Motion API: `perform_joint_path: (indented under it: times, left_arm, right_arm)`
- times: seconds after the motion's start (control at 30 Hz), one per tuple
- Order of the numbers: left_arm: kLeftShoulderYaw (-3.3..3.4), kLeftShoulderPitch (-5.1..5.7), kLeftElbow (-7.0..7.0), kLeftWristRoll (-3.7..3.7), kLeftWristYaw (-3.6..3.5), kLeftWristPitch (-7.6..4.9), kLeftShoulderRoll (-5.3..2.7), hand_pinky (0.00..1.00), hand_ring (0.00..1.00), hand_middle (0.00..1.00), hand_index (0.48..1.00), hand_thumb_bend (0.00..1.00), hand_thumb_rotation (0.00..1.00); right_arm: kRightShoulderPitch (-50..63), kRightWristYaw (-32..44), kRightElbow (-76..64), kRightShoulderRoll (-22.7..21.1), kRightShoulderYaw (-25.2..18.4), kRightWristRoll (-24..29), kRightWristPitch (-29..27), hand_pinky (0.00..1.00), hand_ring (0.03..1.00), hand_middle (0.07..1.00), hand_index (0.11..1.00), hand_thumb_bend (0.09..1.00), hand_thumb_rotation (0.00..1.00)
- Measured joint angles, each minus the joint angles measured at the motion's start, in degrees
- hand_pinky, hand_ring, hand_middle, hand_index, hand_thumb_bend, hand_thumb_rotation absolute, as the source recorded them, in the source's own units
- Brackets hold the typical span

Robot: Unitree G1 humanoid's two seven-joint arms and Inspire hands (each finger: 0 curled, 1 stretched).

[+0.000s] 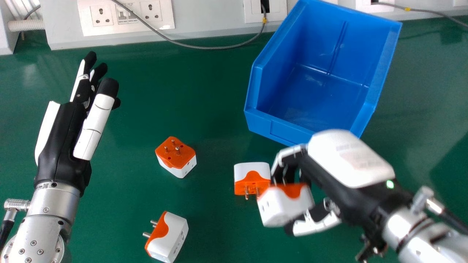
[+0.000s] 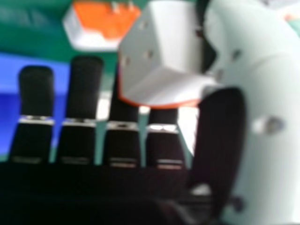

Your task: Pick all objects and put in blue box

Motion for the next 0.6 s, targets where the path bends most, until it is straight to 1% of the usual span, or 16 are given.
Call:
perform_joint_path:
  times: [0.13,0.23,0.53,0.6]
  left_arm:
    - [0.01,-0.17,0.40,0.00,0.00,0.09,0.10,0.85,0.95,0.96,0.987,0.79,0.92]
    - [0.00,-0.35,1.18,0.01,-0.02,0.09,0.15,0.85,0.95,0.96,0.987,0.79,0.92]
    - [-0.01,-0.60,1.29,0.18,-0.10,0.08,0.20,0.83,0.93,0.95,0.975,0.80,0.90]
    - [-0.01,-0.60,1.29,0.41,-0.08,0.09,0.20,0.83,0.93,0.95,0.973,0.80,0.90]
  right_arm:
    - [-4.3,0.6,-0.3,1.4,-0.5,-0.8,2.2,0.35,0.425,0.518,0.513,0.495,0.00]
    - [-7.8,0.7,0.0,2.3,-0.6,-2.5,3.4,0.35,0.425,0.518,0.513,0.495,0.00]
    - [-19.9,-1.9,8.5,4.1,-1.2,-5.0,5.4,0.34,0.424,0.516,0.519,0.495,0.00]
    - [-21.9,-2.7,10.9,4.2,-1.3,-5.2,5.8,0.34,0.424,0.517,0.519,0.494,0.00]
